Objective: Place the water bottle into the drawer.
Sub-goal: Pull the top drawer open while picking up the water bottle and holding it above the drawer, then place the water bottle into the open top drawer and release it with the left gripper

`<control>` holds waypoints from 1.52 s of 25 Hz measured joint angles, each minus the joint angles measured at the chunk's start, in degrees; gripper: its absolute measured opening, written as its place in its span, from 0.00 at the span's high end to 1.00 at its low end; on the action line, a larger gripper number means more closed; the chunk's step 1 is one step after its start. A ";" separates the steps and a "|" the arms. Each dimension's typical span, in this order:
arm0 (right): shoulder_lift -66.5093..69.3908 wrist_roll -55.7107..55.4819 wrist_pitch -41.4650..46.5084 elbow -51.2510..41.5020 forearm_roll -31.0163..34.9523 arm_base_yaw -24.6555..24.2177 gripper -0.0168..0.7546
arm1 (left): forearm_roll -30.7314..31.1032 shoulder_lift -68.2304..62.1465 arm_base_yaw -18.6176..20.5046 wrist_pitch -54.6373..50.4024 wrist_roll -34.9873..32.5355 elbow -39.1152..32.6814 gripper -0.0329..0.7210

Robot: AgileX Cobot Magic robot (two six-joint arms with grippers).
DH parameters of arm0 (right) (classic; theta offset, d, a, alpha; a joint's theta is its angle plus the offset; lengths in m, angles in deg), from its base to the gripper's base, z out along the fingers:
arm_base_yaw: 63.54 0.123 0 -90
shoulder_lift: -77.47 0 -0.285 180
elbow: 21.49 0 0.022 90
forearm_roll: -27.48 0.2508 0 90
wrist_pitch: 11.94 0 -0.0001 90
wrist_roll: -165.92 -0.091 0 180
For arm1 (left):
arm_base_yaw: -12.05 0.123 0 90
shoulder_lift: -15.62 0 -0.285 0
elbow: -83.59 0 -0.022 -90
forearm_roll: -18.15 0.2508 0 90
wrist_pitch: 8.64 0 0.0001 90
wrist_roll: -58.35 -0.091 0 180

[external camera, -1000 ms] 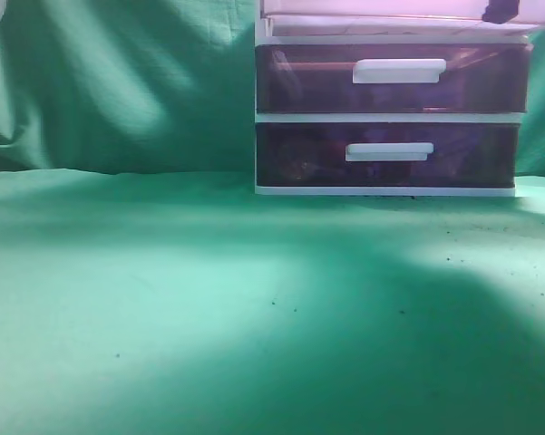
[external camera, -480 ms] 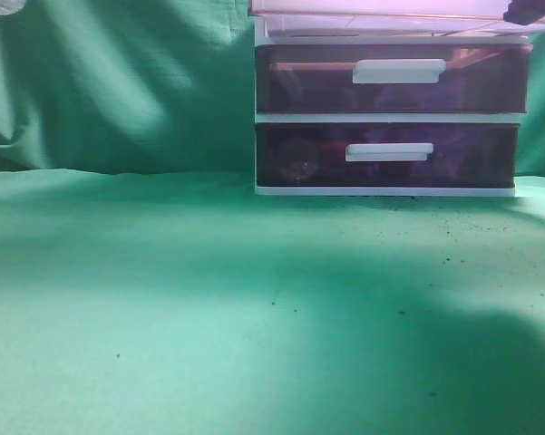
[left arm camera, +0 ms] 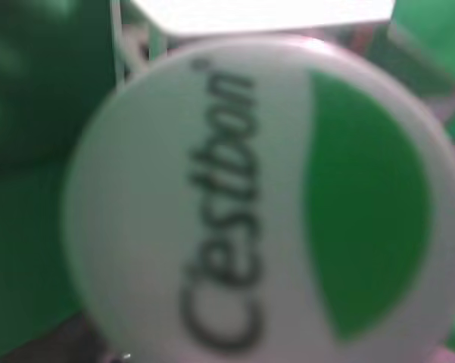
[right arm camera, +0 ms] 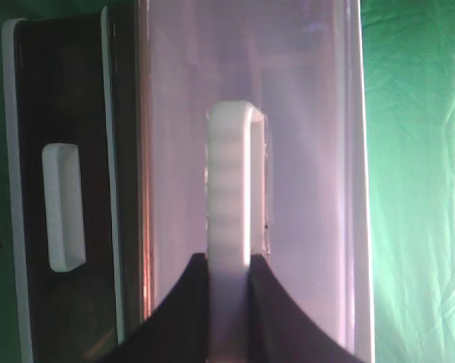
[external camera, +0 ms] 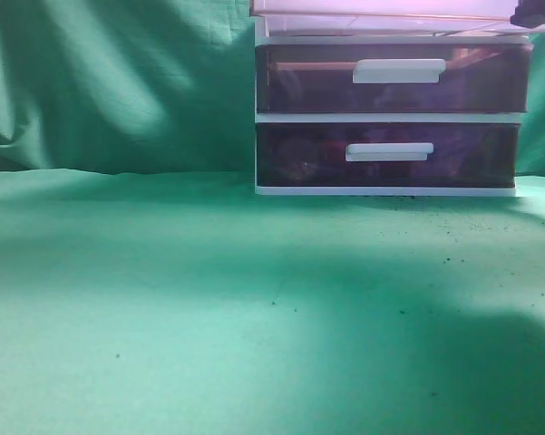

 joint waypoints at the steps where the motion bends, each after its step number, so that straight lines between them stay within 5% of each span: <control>1: 0.00 0.10 -0.11 -0.05 0.00 0.00 0.85 | 0.00 -0.95 0.00 2.34 0.00 1.71 0.56; 9: 0.00 0.23 -0.24 -0.18 0.00 0.08 0.85 | -1.67 -18.19 0.00 6.84 0.00 23.93 0.56; 16: -0.13 0.23 -0.24 -0.27 0.04 0.08 0.85 | -1.65 -33.09 -5.33 6.93 -0.11 38.91 0.56; 24: -0.13 0.23 -0.24 -0.27 0.14 0.08 0.85 | 8.46 -45.05 -7.40 6.92 -1.73 41.74 0.56; 34: -0.13 0.04 -0.35 -0.65 0.14 0.12 0.85 | 11.91 -48.81 -5.10 3.16 1.24 42.16 0.56; 38: -0.13 -0.34 -0.62 -1.01 0.14 0.21 0.85 | 11.91 -48.85 -4.74 3.01 3.37 42.20 0.29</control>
